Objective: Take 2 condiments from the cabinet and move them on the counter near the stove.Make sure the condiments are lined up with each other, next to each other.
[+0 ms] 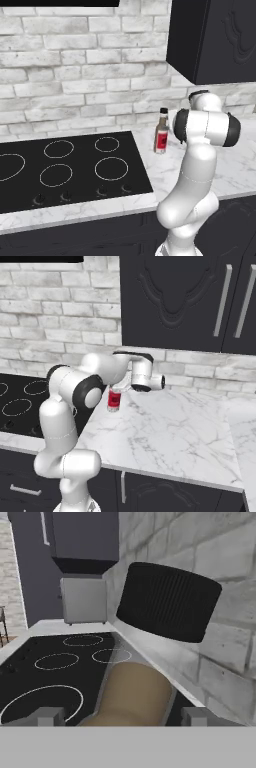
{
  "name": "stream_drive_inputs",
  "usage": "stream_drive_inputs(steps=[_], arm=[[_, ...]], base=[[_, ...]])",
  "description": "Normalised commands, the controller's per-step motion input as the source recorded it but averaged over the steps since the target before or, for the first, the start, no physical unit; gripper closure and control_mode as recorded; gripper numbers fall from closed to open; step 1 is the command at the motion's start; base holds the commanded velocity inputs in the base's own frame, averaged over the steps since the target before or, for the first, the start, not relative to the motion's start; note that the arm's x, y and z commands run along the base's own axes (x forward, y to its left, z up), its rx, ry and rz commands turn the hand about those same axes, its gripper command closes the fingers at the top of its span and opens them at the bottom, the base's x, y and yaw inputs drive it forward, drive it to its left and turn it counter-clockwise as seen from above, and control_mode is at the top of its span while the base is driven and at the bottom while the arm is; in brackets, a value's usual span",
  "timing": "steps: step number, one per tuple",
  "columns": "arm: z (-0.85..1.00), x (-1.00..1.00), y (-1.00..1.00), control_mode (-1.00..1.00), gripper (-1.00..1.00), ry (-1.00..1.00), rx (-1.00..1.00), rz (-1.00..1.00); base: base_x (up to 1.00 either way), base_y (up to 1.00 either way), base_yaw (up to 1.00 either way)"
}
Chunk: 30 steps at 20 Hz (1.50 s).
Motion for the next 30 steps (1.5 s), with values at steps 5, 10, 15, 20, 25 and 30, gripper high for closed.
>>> stream_drive_inputs(steps=[5,10,15,20,25,30], arm=[[-0.25,-0.44,0.14,-1.0,1.0,-0.16,-0.04,0.09],[-0.17,-0.11,0.23,-1.0,-1.0,-0.06,-0.03,0.02],[0.03,-0.02,0.0,-1.0,-1.0,-0.02,0.0,-0.01],[0.16,-0.08,-0.13,-1.0,-1.0,0.0,0.0,-0.03],[0.24,0.0,-0.32,-1.0,-1.0,0.0,0.0,-0.05],[0.1,-0.22,-0.41,-1.0,-1.0,0.0,0.0,-0.03]], base=[[0.0,0.0,0.0],[0.0,0.0,0.0],[0.0,0.0,0.0],[0.0,0.0,0.0],[0.0,0.0,0.0],[0.0,0.0,0.0]])
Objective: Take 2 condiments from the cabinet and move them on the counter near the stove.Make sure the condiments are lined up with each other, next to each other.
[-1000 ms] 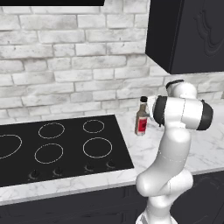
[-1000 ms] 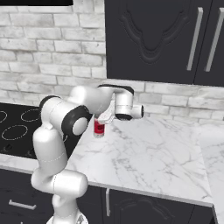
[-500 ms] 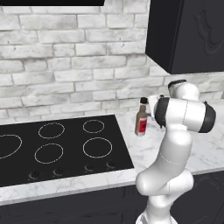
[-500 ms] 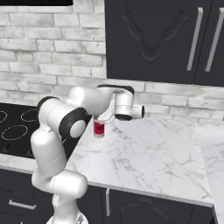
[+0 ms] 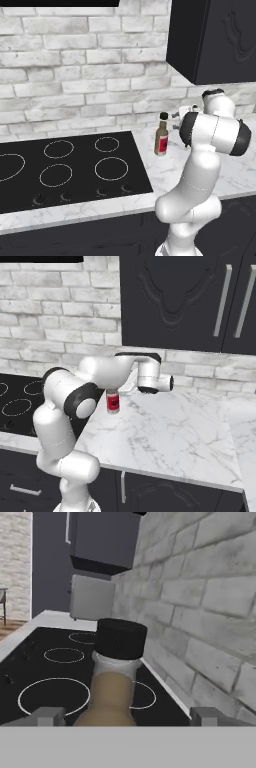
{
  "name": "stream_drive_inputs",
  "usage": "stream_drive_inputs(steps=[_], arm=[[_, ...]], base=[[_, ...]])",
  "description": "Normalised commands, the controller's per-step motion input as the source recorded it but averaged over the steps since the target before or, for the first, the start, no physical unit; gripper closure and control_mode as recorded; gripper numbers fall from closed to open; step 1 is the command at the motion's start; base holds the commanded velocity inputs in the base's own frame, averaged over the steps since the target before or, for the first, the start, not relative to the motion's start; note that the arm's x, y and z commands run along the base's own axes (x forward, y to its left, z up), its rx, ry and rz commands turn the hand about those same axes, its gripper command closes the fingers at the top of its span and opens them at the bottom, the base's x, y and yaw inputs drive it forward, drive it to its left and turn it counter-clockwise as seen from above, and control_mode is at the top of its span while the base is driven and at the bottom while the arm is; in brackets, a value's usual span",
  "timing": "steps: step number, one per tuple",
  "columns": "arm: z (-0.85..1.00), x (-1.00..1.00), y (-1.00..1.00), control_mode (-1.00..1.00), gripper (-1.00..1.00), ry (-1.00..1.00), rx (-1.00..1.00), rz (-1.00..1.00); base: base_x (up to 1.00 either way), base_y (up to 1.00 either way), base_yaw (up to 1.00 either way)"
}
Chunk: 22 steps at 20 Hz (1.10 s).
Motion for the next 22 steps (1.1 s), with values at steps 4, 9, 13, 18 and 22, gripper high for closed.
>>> stream_drive_inputs(steps=[4,9,13,18,22], arm=[[0.11,-0.89,-0.08,-1.0,-1.0,-0.07,0.0,-0.01],[0.26,-1.0,0.06,-1.0,-1.0,-0.01,0.0,-0.07],[0.52,-0.98,0.28,-1.0,-1.0,0.01,0.0,-0.08],[0.6,-0.83,0.4,-1.0,-1.0,0.09,0.0,-0.11],[0.41,-0.59,0.58,-1.0,-1.0,0.2,0.0,-0.24]], base=[[0.0,0.0,0.0],[0.0,0.0,0.0],[0.0,0.0,0.0],[0.0,0.0,0.0],[0.0,0.0,0.0]])
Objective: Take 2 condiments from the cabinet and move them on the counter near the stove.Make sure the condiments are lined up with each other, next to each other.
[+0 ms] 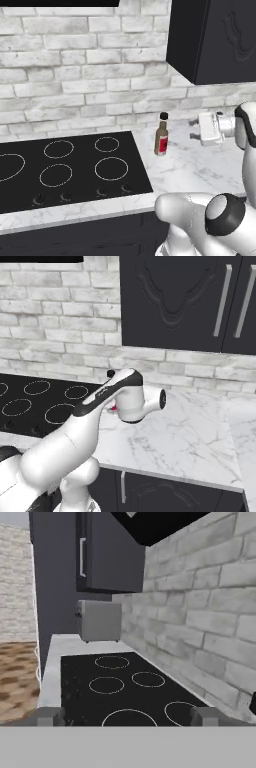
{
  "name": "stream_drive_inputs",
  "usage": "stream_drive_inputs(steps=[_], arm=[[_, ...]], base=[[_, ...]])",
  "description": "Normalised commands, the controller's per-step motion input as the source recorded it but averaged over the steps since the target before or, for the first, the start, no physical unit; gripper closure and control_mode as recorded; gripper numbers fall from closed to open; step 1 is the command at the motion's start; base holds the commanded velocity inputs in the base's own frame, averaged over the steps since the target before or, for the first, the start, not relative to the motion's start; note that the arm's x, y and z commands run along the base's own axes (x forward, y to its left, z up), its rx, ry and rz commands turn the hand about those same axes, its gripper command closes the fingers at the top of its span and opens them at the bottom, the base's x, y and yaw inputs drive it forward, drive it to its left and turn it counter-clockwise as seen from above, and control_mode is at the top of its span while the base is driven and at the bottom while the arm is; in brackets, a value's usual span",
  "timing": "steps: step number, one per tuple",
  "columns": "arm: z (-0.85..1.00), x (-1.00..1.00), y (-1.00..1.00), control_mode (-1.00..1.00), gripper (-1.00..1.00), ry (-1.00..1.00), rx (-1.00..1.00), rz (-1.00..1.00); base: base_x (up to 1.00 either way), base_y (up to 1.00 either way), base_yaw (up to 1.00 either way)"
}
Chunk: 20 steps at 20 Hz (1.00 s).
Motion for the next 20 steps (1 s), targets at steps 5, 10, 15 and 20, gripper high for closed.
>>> stream_drive_inputs(steps=[5,10,15,20], arm=[[0.24,-0.42,0.62,-1.0,-1.0,0.26,-0.03,-0.33],[0.15,-0.35,0.46,-1.0,-1.0,0.31,-0.03,-0.38],[0.03,-0.47,0.3,-1.0,-1.0,0.31,-0.02,-0.39],[-0.05,-0.59,0.2,-1.0,-1.0,0.26,-0.05,-0.41]], base=[[0.0,0.0,0.0],[0.0,0.0,0.0],[0.0,0.0,0.0],[0.0,0.0,0.0]])
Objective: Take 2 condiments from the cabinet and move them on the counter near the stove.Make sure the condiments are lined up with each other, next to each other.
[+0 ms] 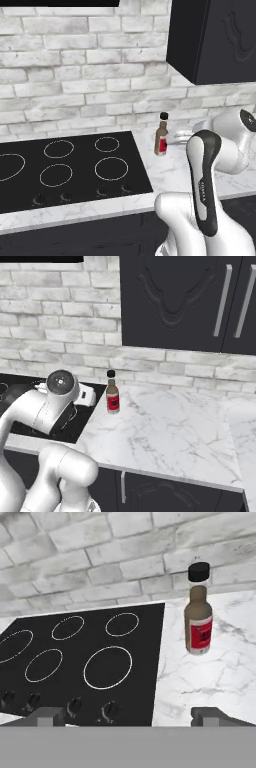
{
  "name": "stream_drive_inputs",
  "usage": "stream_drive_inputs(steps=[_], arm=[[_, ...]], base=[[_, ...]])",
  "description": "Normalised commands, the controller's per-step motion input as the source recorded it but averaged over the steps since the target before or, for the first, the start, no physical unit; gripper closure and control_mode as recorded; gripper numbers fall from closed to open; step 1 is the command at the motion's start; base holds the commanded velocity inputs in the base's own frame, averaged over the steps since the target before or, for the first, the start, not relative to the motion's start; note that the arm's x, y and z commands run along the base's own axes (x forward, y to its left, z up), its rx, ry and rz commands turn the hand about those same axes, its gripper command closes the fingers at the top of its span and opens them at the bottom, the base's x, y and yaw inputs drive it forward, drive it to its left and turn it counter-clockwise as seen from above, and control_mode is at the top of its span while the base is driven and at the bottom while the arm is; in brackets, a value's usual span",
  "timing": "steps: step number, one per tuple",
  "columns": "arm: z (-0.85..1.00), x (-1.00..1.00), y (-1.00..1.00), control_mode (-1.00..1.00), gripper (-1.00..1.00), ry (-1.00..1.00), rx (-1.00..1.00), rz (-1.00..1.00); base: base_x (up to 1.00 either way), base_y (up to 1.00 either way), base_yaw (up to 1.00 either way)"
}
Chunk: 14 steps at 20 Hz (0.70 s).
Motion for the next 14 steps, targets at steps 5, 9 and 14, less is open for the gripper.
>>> stream_drive_inputs(steps=[5,9,14], arm=[[-0.11,-0.67,0.14,-1.0,-1.0,0.06,-0.05,-0.35],[-0.3,-0.62,0.03,-1.0,-1.0,0.0,-0.04,-0.11],[-0.2,-0.17,0.05,-1.0,-1.0,0.01,-0.06,-0.01]], base=[[0.0,0.0,0.0],[0.0,0.0,0.0],[0.0,0.0,0.0]])
